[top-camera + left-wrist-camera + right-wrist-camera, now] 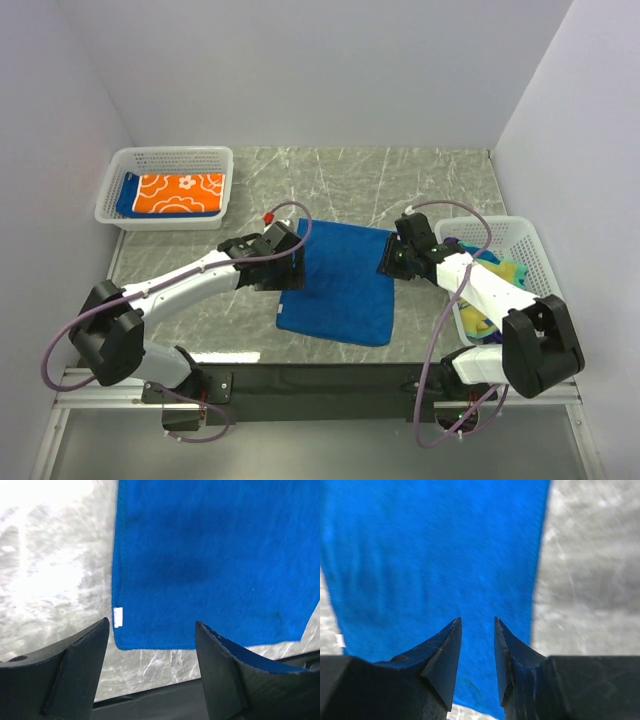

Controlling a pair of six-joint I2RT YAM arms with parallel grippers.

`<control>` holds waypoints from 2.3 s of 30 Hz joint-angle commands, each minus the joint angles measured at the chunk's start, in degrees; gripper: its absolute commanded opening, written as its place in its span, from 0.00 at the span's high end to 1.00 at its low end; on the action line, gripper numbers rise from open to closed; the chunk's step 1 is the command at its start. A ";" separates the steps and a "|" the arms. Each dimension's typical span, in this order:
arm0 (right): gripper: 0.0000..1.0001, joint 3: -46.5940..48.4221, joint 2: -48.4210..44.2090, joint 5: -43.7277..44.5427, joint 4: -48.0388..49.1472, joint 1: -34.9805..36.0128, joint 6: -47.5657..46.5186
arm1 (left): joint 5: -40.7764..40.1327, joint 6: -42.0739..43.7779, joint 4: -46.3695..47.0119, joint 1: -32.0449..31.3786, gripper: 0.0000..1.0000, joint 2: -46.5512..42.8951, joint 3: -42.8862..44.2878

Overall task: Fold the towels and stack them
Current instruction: Fold the towel

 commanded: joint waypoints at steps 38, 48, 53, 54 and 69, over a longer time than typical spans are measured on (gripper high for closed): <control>0.56 28.37 22.34 -12.72 1.21 -5.23 -32.04 | 3.26 18.25 3.75 14.99 0.23 5.53 6.35; 0.48 41.99 35.89 -18.35 -10.30 -7.95 -48.32 | 14.68 36.57 6.27 24.49 0.08 22.78 23.34; 0.46 45.69 40.10 -19.65 -14.78 -8.74 -54.21 | 17.67 44.04 8.30 26.07 0.01 25.24 24.83; 0.46 47.70 40.81 -20.19 -15.58 -8.83 -54.83 | 18.20 46.66 8.47 26.25 0.01 25.77 25.10; 0.55 58.71 49.95 -22.21 -26.92 -8.66 -61.77 | 26.55 55.12 5.93 26.69 0.02 33.85 33.01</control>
